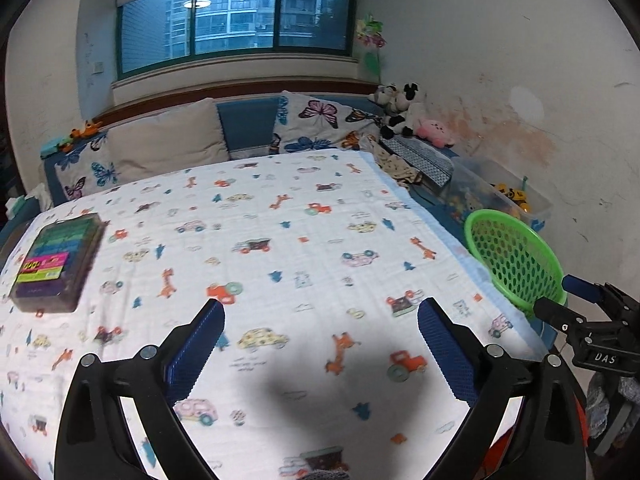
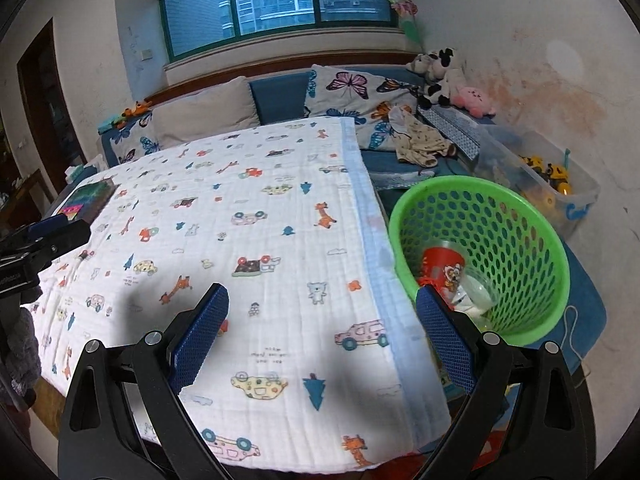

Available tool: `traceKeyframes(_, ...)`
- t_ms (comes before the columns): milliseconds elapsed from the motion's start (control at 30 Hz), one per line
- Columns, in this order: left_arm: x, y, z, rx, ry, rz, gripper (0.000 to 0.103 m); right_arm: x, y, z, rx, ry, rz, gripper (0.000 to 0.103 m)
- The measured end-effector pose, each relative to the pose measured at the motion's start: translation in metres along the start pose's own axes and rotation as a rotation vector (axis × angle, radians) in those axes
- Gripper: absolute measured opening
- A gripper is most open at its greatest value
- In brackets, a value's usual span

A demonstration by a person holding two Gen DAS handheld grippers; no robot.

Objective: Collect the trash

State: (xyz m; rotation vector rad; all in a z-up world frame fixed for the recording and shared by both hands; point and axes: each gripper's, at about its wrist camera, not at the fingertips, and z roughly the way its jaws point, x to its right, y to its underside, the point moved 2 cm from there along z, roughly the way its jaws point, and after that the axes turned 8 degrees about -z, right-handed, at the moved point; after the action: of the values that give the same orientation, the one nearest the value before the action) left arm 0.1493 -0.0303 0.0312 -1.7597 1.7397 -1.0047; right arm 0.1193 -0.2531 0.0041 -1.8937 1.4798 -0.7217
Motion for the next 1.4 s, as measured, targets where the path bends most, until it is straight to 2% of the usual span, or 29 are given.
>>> traceKeyframes(667,-0.045,0.027,-0.027,0.048,-0.098,-0.058,0.095,-0.028,0.003,0.0,0.006,-0.01,-0.039,0.094)
traceKeyframes(1400,-0.058,0.034,-0.038,0.068,-0.161,-0.086,0.095,-0.037,0.003,-0.003,0.016,-0.016,-0.049,0.095)
